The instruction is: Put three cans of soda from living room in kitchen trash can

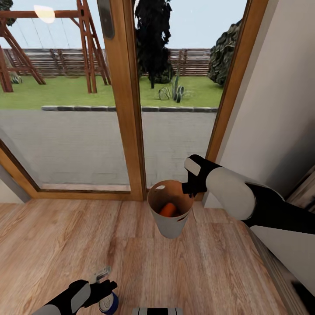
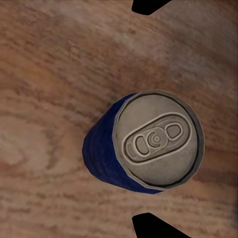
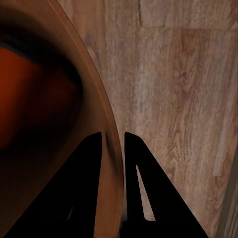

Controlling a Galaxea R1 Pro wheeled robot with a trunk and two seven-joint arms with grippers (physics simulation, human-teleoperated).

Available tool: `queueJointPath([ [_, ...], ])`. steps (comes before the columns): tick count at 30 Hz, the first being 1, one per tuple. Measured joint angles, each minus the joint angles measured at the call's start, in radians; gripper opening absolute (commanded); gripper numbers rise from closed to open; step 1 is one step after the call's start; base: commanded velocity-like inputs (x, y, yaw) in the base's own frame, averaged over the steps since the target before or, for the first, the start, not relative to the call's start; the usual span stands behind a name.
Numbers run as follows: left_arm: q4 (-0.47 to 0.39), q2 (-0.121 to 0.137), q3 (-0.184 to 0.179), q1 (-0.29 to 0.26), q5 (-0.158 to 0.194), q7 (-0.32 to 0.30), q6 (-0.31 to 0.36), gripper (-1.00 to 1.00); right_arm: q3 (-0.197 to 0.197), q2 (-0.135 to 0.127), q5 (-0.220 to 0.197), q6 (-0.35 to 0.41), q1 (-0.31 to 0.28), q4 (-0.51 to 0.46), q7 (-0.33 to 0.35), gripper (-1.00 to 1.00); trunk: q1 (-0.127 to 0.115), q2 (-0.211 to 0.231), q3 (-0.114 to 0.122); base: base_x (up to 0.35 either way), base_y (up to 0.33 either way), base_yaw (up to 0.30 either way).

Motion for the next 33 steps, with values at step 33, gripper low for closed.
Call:
queueJointPath([
  [33,0.000,-0.005,-0.004,0.001,-0.001,0.036,-0.042,1.00,-0.002,0.000,0.000,0.000,0.001,0.000,0.000,-1.00,0.005,-0.003,-0.046,0.000,0.000,0.000],
])
